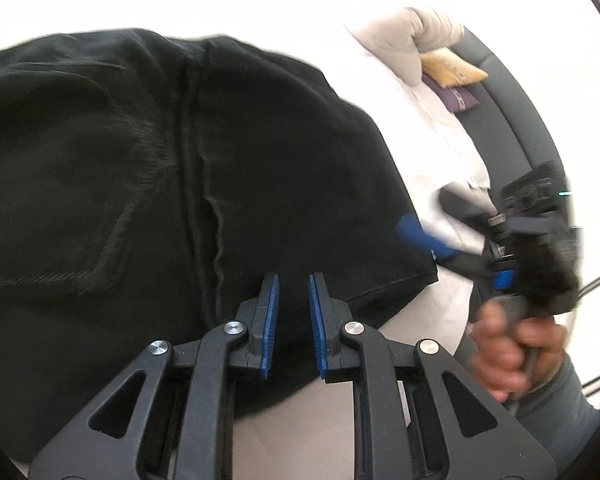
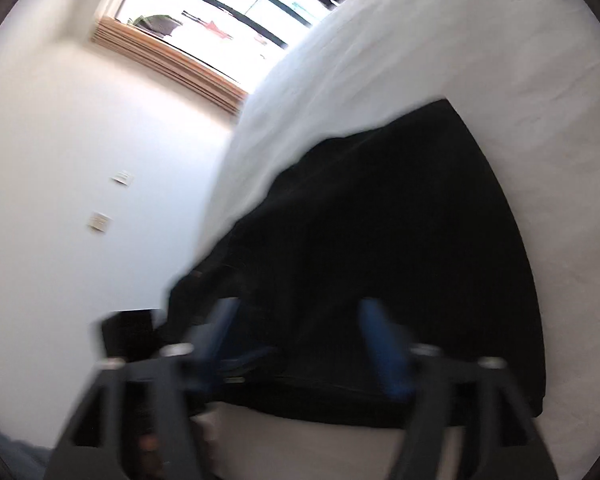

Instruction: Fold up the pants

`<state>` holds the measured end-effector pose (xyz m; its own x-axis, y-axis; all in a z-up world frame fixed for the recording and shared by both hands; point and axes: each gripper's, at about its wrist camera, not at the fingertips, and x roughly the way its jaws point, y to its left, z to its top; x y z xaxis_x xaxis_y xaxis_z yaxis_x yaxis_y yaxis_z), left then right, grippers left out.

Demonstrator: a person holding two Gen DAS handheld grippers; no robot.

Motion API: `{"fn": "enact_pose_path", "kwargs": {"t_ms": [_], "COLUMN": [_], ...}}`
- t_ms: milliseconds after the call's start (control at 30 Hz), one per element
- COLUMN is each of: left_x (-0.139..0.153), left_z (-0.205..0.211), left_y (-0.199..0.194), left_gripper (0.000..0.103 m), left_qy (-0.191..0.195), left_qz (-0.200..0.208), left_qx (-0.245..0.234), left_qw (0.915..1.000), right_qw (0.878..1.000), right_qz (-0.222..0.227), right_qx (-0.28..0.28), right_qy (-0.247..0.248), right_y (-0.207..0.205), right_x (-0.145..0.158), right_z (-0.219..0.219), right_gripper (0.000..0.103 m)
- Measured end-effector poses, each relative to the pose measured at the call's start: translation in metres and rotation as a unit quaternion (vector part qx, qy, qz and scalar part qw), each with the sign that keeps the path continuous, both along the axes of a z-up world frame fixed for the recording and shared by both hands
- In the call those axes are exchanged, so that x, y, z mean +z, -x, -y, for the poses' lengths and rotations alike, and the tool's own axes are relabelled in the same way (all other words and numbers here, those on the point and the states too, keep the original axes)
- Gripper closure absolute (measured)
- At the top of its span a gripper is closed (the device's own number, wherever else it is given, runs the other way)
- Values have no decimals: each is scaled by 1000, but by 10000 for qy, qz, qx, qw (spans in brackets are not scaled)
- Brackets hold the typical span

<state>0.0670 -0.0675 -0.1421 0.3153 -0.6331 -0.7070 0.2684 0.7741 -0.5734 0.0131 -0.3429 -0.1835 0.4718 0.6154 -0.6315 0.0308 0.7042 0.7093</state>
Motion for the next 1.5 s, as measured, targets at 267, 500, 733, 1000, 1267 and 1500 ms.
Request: {"fn": "enact_pose_path", "kwargs": {"t_ms": [267, 500, 733, 1000, 1267, 1500], "left_x": [54, 30, 1, -16, -41, -8], "left_z": [-117, -235, -254, -271, -286, -276], "left_y": [73, 110, 109, 104, 91, 89], "left_gripper": [51, 0, 0, 2, 81, 86], "left_qy": [-2, 1034, 1429, 2037, 2475, 2013], "left_qz": [565, 21, -267, -130, -722, -252], "left_qx": [1381, 3161, 3405, 3769, 4015, 3778], "left_qw": [9888, 9431, 9289, 9035, 8788, 9034], "right_qw": [9996, 9980, 9965, 9962, 9959, 9942], "right_qz": [262, 72, 176, 169, 157, 94], "right_qx": [-50, -177, -79, -115, 83, 839], "right_qy": [37, -602, -810, -841, -886, -664], "right_y": [1, -9, -9, -3, -15, -52], "right_x": [23, 23, 33, 35, 35, 44], "right_z": [-25, -46, -38, -39, -56, -94], "right_gripper": [16, 17, 23, 26, 28, 30]}}
